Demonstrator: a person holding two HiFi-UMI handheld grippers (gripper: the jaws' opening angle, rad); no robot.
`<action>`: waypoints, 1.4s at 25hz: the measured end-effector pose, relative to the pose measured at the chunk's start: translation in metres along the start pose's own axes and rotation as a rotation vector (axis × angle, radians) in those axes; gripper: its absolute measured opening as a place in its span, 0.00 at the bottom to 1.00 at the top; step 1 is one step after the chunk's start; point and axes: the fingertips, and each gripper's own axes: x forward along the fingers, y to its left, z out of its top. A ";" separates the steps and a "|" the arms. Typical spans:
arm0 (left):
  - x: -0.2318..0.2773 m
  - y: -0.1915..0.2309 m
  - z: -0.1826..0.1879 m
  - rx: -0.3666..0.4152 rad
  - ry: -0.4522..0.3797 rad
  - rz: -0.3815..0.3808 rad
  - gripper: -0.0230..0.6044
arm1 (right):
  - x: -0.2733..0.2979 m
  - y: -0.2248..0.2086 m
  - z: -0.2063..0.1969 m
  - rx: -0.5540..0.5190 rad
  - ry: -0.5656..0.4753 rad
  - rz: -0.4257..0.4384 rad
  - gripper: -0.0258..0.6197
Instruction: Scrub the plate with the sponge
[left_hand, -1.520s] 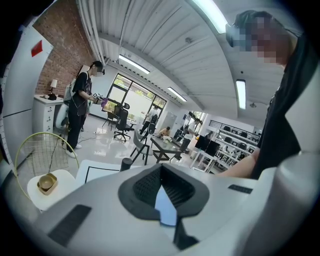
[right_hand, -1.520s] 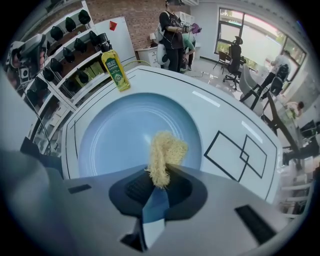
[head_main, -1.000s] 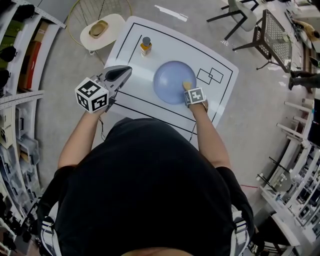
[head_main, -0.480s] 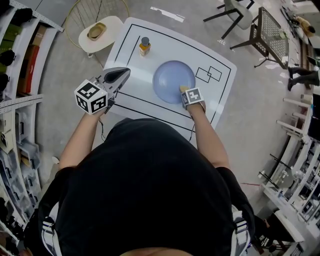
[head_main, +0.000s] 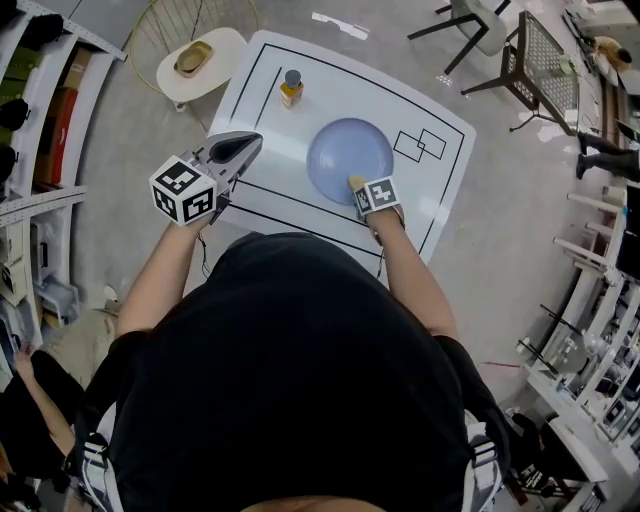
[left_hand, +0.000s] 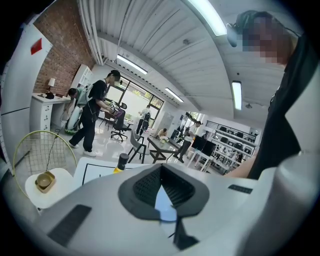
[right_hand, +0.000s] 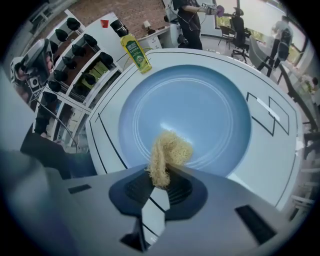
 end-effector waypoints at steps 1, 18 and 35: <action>0.000 0.000 0.000 0.001 0.000 0.000 0.05 | 0.001 0.003 0.000 -0.003 0.002 0.005 0.11; -0.007 0.007 -0.006 0.000 0.017 0.001 0.05 | 0.018 0.053 0.011 -0.043 0.035 0.113 0.11; -0.012 0.029 -0.007 -0.008 0.033 0.009 0.05 | 0.034 0.083 0.057 -0.103 0.034 0.202 0.11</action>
